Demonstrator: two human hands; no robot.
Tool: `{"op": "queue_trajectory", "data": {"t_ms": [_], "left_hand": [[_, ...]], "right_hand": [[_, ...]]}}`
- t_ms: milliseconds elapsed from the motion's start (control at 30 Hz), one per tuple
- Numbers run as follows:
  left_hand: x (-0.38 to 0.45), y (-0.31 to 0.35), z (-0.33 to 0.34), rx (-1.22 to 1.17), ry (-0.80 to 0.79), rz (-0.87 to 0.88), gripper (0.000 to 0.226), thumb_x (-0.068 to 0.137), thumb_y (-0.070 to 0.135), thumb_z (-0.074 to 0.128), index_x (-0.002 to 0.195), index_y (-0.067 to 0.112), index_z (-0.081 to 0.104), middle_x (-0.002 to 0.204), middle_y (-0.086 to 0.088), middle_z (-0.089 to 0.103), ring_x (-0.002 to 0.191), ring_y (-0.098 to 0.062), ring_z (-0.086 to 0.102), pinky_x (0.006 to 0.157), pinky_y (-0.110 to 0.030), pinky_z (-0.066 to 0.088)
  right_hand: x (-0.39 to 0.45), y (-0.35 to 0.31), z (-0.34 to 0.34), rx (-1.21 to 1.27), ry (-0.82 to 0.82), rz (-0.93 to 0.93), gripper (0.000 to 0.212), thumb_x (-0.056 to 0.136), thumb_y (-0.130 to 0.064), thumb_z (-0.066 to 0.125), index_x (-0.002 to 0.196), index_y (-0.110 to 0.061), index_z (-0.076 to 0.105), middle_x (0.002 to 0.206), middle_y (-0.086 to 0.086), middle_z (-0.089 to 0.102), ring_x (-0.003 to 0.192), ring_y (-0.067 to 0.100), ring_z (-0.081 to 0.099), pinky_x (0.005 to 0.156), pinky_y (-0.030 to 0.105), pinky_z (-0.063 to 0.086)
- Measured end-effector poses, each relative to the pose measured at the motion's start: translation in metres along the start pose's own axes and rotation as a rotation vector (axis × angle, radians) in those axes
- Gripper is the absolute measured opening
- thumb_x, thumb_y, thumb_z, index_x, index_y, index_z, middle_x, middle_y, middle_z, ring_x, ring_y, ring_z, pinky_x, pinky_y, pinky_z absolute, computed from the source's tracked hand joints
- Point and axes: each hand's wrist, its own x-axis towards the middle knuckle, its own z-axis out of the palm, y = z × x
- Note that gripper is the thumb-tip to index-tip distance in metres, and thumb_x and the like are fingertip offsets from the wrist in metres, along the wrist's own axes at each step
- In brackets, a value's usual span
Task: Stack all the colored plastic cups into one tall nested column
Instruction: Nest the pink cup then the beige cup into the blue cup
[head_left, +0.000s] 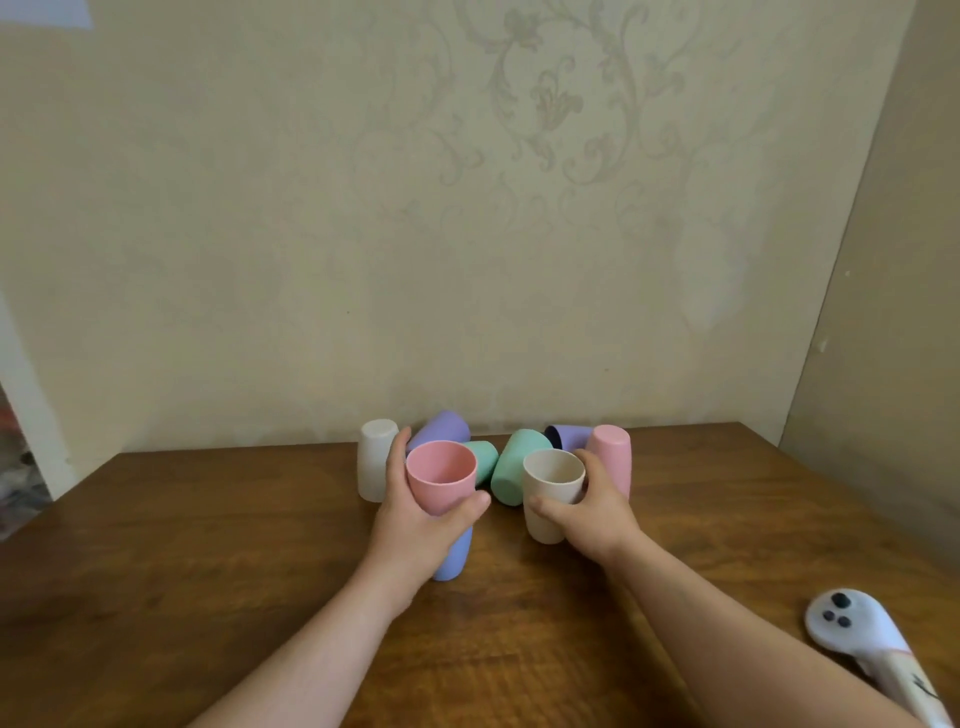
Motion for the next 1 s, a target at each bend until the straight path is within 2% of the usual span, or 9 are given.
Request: {"op": "queue_trajectory", "data": {"t_ms": [167, 267, 367, 467, 567, 667, 800, 900, 1000], "left_hand": [[0.000, 0.005, 0.046, -0.084, 0.024, -0.080, 0.073, 0.075, 0.027, 0.098, 0.130, 0.043, 0.053, 0.127, 0.015, 0.069, 0.114, -0.005, 0.065, 0.090, -0.027, 0.051], [-0.002, 0.002, 0.062, -0.080, 0.042, -0.063, 0.081, 0.075, 0.028, 0.098, 0.139, 0.039, 0.050, 0.127, 0.015, 0.067, 0.114, -0.004, 0.064, 0.088, -0.025, 0.051], [0.002, 0.005, 0.065, -0.060, 0.068, -0.059, 0.087, 0.073, 0.031, 0.099, 0.143, 0.037, 0.048, 0.130, 0.014, 0.065, 0.115, -0.004, 0.062, 0.086, -0.022, 0.049], [0.005, 0.007, 0.063, -0.049, 0.069, -0.075, 0.088, 0.073, 0.032, 0.099, 0.141, 0.041, 0.045, 0.128, 0.020, 0.061, 0.113, -0.002, 0.059, 0.084, -0.021, 0.046], [0.005, 0.008, 0.061, -0.046, 0.049, -0.064, 0.079, 0.075, 0.032, 0.097, 0.133, 0.047, 0.045, 0.123, 0.024, 0.063, 0.110, 0.003, 0.060, 0.088, -0.024, 0.047], [0.004, 0.007, 0.062, -0.055, 0.042, -0.054, 0.071, 0.070, 0.041, 0.096, 0.127, 0.049, 0.053, 0.115, 0.022, 0.072, 0.109, 0.002, 0.068, 0.089, -0.025, 0.055], [0.003, 0.007, 0.064, -0.045, 0.038, -0.031, 0.074, 0.063, 0.045, 0.088, 0.123, 0.052, 0.047, 0.120, 0.023, 0.066, 0.110, 0.005, 0.065, 0.084, -0.018, 0.053], [0.003, 0.010, 0.063, -0.043, 0.030, -0.003, 0.075, 0.075, 0.027, 0.093, 0.129, 0.047, 0.046, 0.118, 0.028, 0.065, 0.103, 0.014, 0.065, 0.073, -0.004, 0.050], [0.003, 0.006, 0.062, -0.065, 0.022, 0.008, 0.073, 0.076, 0.023, 0.096, 0.128, 0.045, 0.051, 0.118, 0.026, 0.068, 0.100, 0.021, 0.065, 0.074, -0.004, 0.051]], "right_hand": [[-0.004, -0.005, -0.017, 0.257, 0.056, 0.059, 0.040, 0.089, -0.035, 0.086, 0.104, -0.053, 0.054, 0.119, -0.007, 0.066, 0.103, 0.017, 0.066, 0.080, 0.045, 0.062], [0.000, -0.022, -0.024, 0.352, 0.122, 0.039, 0.040, 0.085, -0.037, 0.089, 0.105, -0.051, 0.057, 0.128, 0.001, 0.065, 0.107, 0.021, 0.068, 0.088, 0.049, 0.065], [0.004, -0.067, -0.028, 0.428, 0.163, -0.026, 0.062, 0.065, -0.058, 0.089, 0.117, -0.049, 0.056, 0.128, -0.004, 0.071, 0.099, 0.019, 0.073, 0.078, 0.046, 0.067], [0.010, -0.112, -0.026, 0.484, 0.117, -0.129, 0.062, 0.070, -0.060, 0.086, 0.122, -0.055, 0.054, 0.114, -0.020, 0.075, 0.113, 0.018, 0.075, 0.100, 0.056, 0.062], [-0.007, -0.134, -0.014, 0.400, -0.082, -0.202, 0.064, 0.089, -0.035, 0.087, 0.141, -0.036, 0.050, 0.126, -0.008, 0.071, 0.113, 0.008, 0.074, 0.092, 0.036, 0.066], [-0.018, -0.114, -0.001, 0.125, -0.170, -0.258, 0.059, 0.088, -0.020, 0.089, 0.127, -0.044, 0.052, 0.114, -0.020, 0.070, 0.090, -0.015, 0.070, 0.074, 0.007, 0.055], [-0.026, -0.087, 0.008, 0.023, -0.218, -0.245, 0.049, 0.089, -0.019, 0.089, 0.103, -0.048, 0.052, 0.109, -0.024, 0.070, 0.095, -0.010, 0.070, 0.080, 0.009, 0.056], [-0.025, -0.088, 0.005, -0.007, -0.246, -0.242, 0.058, 0.085, -0.027, 0.094, 0.125, -0.044, 0.055, 0.124, -0.013, 0.071, 0.112, 0.006, 0.069, 0.093, 0.023, 0.060], [-0.008, -0.093, -0.009, -0.128, -0.358, -0.212, 0.116, 0.080, -0.037, 0.095, 0.171, -0.035, 0.022, 0.156, -0.005, 0.048, 0.129, 0.010, 0.058, 0.093, 0.017, 0.056]]}}
